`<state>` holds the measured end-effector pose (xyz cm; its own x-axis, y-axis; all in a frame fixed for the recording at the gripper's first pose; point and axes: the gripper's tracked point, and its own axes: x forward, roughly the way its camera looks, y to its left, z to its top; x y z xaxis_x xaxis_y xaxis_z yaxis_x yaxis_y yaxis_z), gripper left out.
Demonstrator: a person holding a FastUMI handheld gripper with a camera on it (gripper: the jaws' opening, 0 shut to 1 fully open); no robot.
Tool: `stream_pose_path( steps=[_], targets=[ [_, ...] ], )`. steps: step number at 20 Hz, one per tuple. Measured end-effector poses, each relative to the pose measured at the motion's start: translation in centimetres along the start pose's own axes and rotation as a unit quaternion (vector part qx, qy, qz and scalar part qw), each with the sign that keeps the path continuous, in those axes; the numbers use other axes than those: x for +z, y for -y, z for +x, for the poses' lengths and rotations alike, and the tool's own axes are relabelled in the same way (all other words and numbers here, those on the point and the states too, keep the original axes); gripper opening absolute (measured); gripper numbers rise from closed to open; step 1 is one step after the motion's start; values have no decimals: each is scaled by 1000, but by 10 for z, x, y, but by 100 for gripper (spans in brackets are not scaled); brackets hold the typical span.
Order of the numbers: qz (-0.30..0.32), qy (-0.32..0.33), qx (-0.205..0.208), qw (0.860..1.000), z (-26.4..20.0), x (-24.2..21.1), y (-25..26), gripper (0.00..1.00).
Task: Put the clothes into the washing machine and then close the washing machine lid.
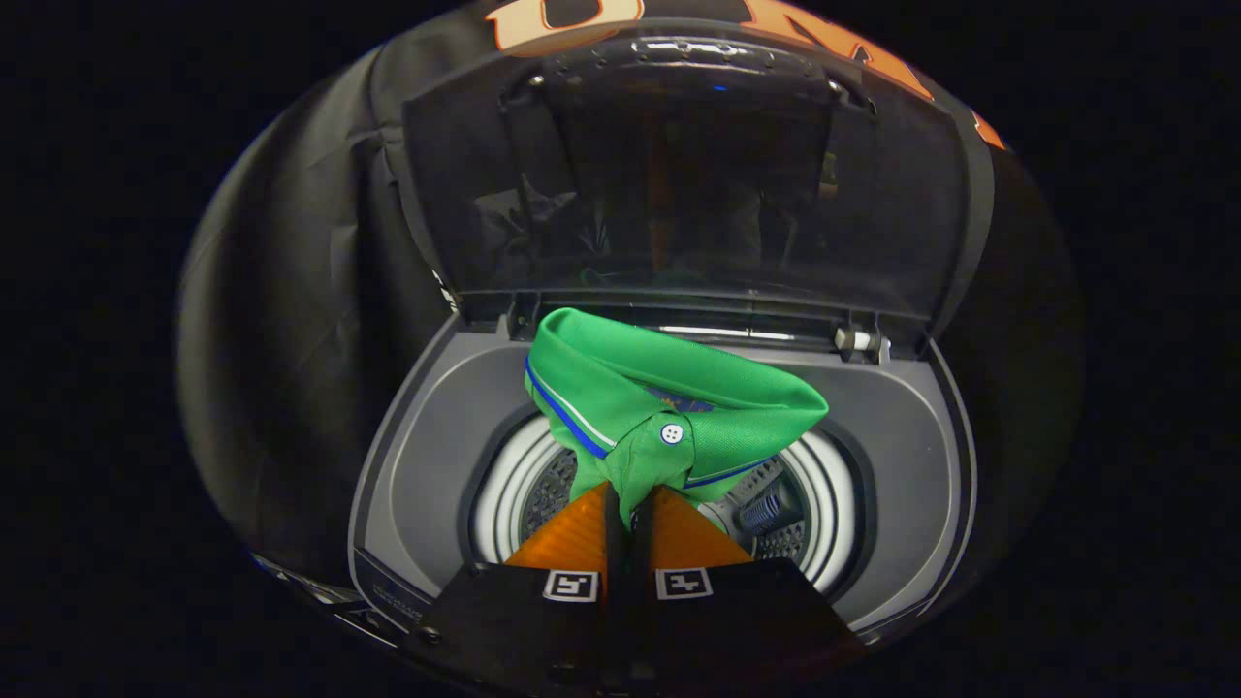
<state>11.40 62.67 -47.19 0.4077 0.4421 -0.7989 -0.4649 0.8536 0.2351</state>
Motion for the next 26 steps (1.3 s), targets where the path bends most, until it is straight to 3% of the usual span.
stream_pose_path(
  steps=[6,16,22,26],
  targets=[
    [54,-82,-11,995,24,-40,2,8],
    [64,-81,-34,994,22,-29,9,9],
    [49,-78,-38,995,14,-26,9,99],
    [47,-78,-38,995,10,-28,9,99]
  ],
)
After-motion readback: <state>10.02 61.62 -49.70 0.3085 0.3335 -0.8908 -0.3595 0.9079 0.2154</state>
